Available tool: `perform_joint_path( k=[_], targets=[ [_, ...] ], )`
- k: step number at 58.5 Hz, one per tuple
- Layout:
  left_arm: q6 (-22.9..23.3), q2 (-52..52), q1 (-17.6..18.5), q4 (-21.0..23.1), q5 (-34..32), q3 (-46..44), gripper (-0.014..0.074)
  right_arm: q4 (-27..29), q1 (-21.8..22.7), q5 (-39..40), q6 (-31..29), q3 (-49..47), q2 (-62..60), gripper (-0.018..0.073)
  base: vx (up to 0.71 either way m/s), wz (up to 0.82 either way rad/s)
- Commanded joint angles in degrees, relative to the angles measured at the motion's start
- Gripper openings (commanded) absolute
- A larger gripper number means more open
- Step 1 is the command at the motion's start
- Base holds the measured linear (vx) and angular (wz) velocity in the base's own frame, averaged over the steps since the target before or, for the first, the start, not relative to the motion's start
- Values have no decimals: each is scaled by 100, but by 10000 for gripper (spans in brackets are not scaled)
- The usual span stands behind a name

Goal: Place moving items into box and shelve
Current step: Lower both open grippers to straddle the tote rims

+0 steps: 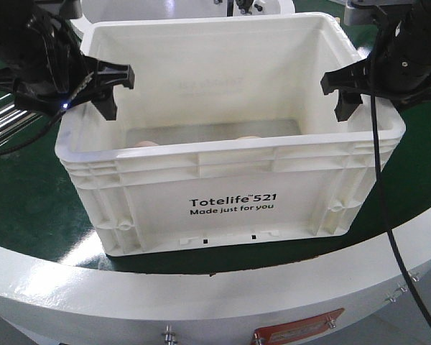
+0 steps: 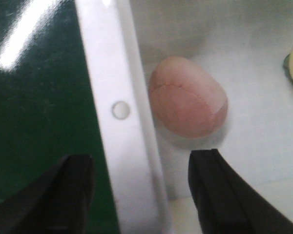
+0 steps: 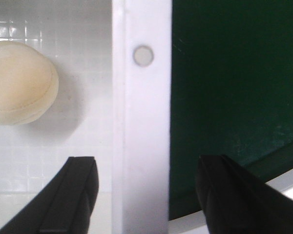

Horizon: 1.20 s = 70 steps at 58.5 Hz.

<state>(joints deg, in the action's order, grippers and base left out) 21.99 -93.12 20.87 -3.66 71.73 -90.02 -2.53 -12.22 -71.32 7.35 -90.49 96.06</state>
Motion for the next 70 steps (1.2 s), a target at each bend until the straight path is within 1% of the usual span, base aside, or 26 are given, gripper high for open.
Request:
perform_joint_path(
  k=[1, 11, 22, 32, 43, 49, 56, 64, 70],
  targets=[
    [18, 212, 31, -238, 2, 0, 516, -74, 29, -199, -25, -156, -251, 502, 0, 0],
    [67, 212, 31, -212, -140, 74, 516, -172, 29, -112, -12, -156, -251, 494, 0, 0],
    [66, 153, 31, -212, -205, 81, 516, -214, 29, -137, -5, -156, -201, 454, 0, 0],
    [66, 6, 31, -212, -139, 112, 516, -160, 29, -155, 57, -156, -47, 430, 0, 0],
    [66, -39, 31, -212, -295, 112, 511, 14, 29, -171, 57, -156, 101, 420, 0, 0],
    [66, -39, 31, -212, -318, 112, 484, 33, 29, -139, 57, -156, 113, 391, 0, 0],
    [66, -72, 31, -212, -336, 112, 432, 25, 29, -93, 57, -156, 113, 342, 0, 0],
    [50, -77, 31, -212, -400, 112, 357, 30, 29, -93, 57, -156, 113, 295, 0, 0],
    [3, -77, 31, -218, -359, 112, 271, 19, 29, -163, 57, -156, 113, 243, 0, 0]
  ],
)
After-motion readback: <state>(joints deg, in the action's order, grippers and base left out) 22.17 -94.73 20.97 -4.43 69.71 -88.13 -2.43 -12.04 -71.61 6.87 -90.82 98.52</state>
